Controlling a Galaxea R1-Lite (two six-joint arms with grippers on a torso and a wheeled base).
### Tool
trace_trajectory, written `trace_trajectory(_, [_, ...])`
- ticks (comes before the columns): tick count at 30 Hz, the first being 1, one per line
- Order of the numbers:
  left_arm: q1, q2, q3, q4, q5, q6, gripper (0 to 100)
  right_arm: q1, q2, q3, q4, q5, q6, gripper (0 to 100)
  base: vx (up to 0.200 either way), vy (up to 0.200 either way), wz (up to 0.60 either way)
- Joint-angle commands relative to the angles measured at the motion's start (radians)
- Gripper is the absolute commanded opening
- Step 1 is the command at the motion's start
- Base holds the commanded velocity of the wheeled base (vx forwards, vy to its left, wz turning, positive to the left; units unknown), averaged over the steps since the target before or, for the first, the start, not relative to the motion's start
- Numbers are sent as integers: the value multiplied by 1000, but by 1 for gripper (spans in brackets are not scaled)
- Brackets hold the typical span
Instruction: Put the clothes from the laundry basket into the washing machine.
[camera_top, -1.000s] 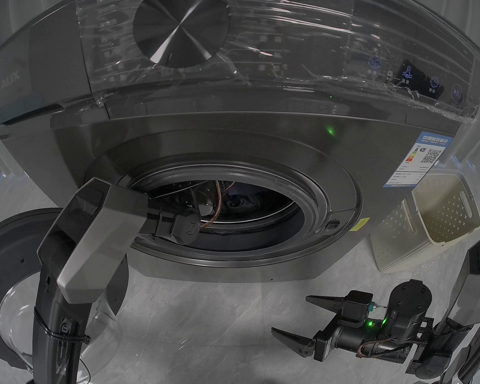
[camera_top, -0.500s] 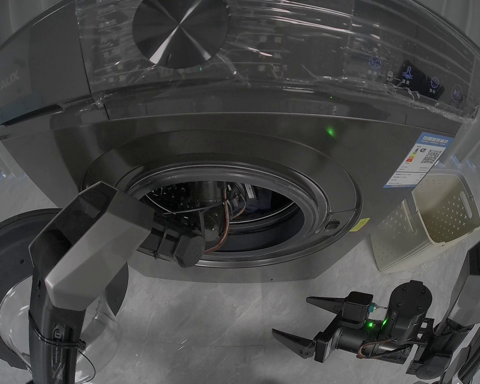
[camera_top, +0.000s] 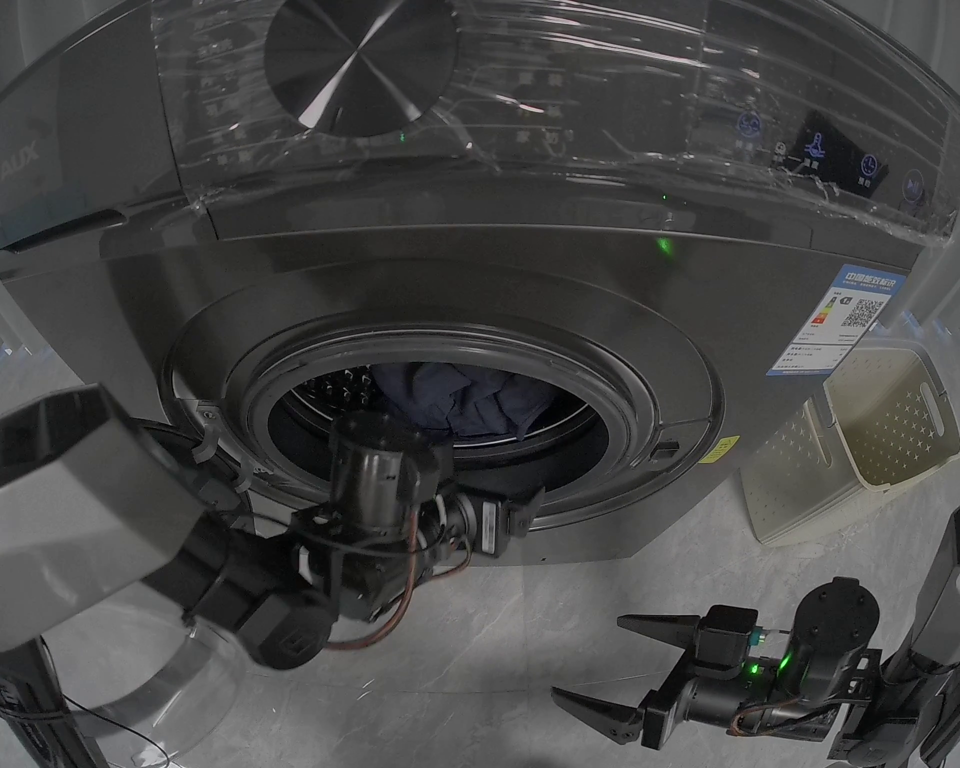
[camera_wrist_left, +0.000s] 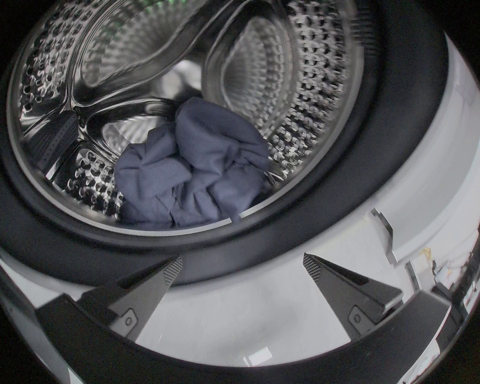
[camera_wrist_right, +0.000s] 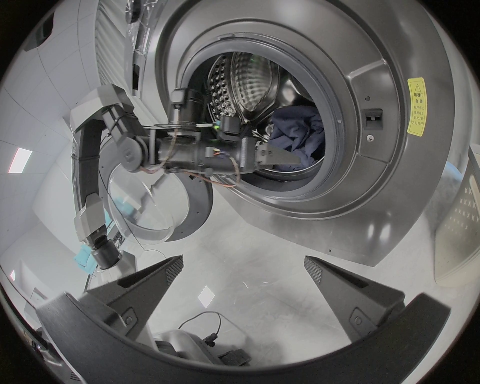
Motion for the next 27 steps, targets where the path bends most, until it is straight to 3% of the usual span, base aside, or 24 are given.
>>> trace_trajectory(1, [-141, -296, 300, -7, -34, 25, 100, 91, -124, 61, 2, -5, 8, 100, 0, 0, 0])
trace_trajectory(4, [-157, -392, 399, -4, -69, 36, 100, 82, -166, 60, 0, -2, 13, 100, 0, 0, 0])
trace_trajectory(9, [-171, -506, 518, -5, -77, 37, 100, 37, -220, 60, 2, -5, 11, 100, 0, 0, 0])
trace_trajectory(16, [-157, -701, 636, -4, -80, 34, 100, -46, -339, 61, 19, -14, 8, 100, -200, 0, 0])
trace_trajectory(18, [-142, -782, 653, -2, -75, 30, 100, -62, -384, 61, 27, -54, 10, 100, -200, 0, 0])
trace_trajectory(21, [-68, -906, 685, 24, -75, 37, 100, -82, -457, 61, 65, -116, 8, 100, -200, 0, 0])
trace_trajectory(24, [-47, -948, 695, 39, -74, 43, 100, -102, -486, 61, 89, -128, 10, 100, -200, 0, 0])
trace_trajectory(25, [51, -1089, 698, 119, -74, 100, 100, -170, -598, 61, 218, -134, 5, 100, -200, 0, 0])
trace_trajectory(27, [113, -1179, 690, 199, -77, 122, 100, -224, -677, 61, 335, -125, -1, 100, -200, 0, 0])
